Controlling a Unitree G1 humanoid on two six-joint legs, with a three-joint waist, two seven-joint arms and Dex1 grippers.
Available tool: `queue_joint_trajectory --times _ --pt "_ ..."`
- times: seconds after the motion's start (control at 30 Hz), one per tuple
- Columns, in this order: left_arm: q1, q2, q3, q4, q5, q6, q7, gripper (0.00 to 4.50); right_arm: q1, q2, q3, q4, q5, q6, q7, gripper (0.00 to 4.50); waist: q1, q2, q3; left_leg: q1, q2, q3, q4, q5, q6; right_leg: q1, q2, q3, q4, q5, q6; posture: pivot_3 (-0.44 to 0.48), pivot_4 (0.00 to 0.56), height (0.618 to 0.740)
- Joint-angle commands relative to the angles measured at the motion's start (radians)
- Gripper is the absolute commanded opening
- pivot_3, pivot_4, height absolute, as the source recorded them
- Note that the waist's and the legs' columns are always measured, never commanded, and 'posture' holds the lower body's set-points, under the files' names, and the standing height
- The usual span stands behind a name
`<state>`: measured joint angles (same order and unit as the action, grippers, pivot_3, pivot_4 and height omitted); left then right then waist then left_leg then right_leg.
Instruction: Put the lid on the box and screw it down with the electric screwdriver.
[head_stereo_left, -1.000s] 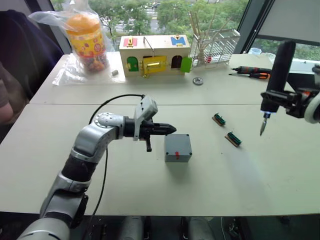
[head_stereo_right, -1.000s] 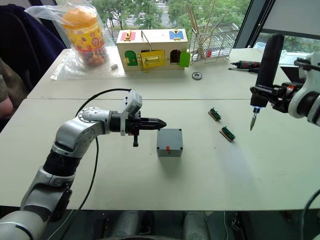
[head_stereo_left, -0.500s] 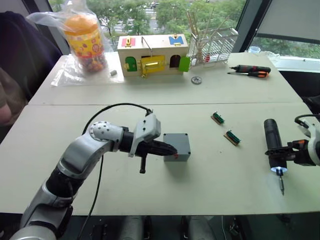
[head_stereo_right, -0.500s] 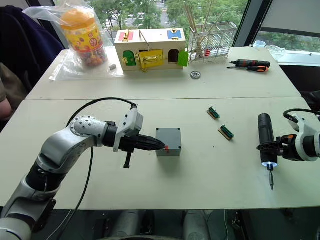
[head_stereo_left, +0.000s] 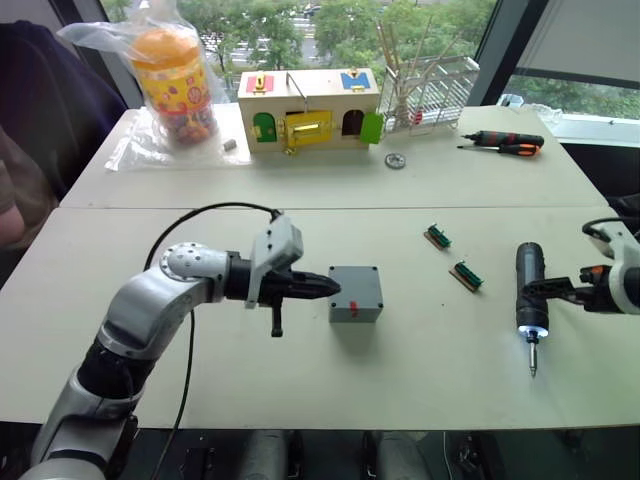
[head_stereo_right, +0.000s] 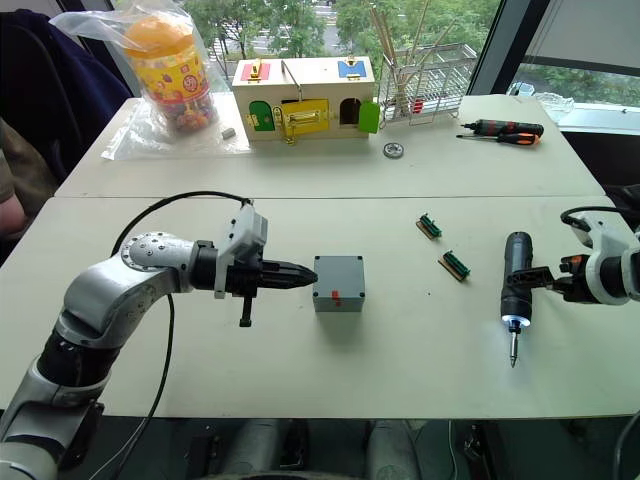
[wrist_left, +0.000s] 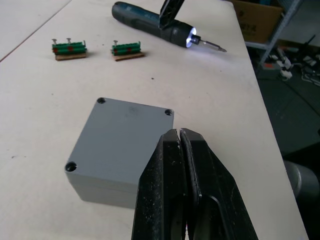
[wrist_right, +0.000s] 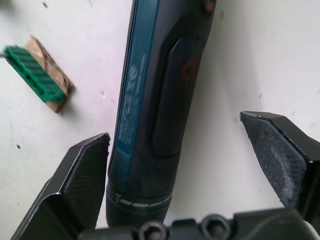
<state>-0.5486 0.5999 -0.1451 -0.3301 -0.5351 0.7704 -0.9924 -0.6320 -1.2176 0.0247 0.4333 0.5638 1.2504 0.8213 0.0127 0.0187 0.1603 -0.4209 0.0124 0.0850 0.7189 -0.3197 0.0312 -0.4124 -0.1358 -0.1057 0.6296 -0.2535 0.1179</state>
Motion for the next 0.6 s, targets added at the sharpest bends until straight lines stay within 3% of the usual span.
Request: queue_joint_trajectory --times 0.03,0.2,0.3,0.47,0.6 --pt "-0.063 0.003 0.075 0.111 0.054 -0.063 0.072 0.00 -0.027 -0.022 -0.118 -0.165 0.012 -0.091 0.023 4.47 0.000 0.000 0.000 0.000 0.000 0.000 0.000 0.000 -0.001 0.000 0.000 0.000 0.000 0.000 0.000 0.000 0.150 0.706" --pt "-0.084 0.040 0.026 0.222 0.139 -0.110 0.064 0.00 0.182 0.079 -0.246 -0.626 0.126 -0.198 0.094 4.47 0.001 -0.003 0.001 0.000 0.001 -0.003 -0.003 0.001 -0.002 0.002 0.002 -0.003 0.000 0.000 0.000 0.000 0.150 0.706" --pt "-0.057 0.062 -0.047 0.233 0.169 -0.129 -0.012 0.00 0.318 0.172 -0.171 -0.897 0.142 -0.258 0.072 4.47 0.004 -0.005 0.002 0.000 0.001 -0.003 -0.002 0.001 -0.002 0.003 0.001 -0.004 0.000 0.000 0.000 0.000 0.150 0.706" --pt "-0.079 0.011 -0.195 0.326 0.289 -0.235 -0.045 0.00 0.406 0.276 0.043 -0.975 0.008 -0.379 0.022 4.47 0.007 -0.005 0.002 0.000 -0.001 -0.004 0.002 0.001 -0.002 0.004 0.000 -0.005 0.000 0.000 0.001 0.000 0.150 0.706" --pt "-0.105 -0.045 -0.228 0.383 0.323 -0.273 -0.065 0.00 0.395 0.331 0.113 -0.943 -0.047 -0.406 0.000 4.47 0.007 -0.006 0.003 0.001 0.000 -0.005 0.001 0.001 -0.002 0.004 0.001 -0.005 0.000 0.000 0.001 0.000 0.150 0.706"
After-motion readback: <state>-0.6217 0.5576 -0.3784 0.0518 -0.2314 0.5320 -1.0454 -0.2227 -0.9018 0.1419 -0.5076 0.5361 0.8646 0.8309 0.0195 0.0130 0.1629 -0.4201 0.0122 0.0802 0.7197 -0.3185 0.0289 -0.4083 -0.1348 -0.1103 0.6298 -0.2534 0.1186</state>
